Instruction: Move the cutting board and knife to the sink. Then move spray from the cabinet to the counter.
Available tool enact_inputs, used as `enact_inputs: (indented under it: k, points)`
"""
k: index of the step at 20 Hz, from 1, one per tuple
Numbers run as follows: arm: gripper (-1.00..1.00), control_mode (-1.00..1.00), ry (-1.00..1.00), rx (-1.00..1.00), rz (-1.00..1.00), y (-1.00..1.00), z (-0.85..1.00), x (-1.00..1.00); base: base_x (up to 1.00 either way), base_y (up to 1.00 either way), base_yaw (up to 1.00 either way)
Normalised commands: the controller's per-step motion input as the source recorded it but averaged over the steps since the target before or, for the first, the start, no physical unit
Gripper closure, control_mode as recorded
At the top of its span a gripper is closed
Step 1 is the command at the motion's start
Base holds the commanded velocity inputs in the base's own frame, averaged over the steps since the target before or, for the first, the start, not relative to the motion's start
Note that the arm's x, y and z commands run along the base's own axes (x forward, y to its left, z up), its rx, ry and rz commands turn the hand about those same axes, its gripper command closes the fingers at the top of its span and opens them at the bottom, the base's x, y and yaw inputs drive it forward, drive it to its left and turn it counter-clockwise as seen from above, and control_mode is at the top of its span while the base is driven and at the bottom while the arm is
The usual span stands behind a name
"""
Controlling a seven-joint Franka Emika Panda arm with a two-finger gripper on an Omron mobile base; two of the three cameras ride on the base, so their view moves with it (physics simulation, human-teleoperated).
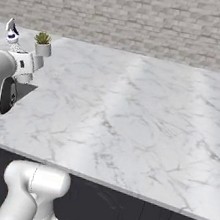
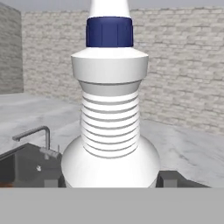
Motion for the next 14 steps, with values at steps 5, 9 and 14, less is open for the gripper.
enact_inputs:
  k: [5,9,14]
  points:
    - [1.00,1.00,0.00,0.00,0.00,0.00,0.00,0.00,0.84,0.24,-0.02]
    - [1.00,-1.00,0.02,-0.01,-0.01,0.07,-0.01,0.14,0.45,0.26,-0.06]
    - [1.00,-1.00,0.26,-0.08,0.12,0.00,-0.12,0.48,0.00,0.00,0.00]
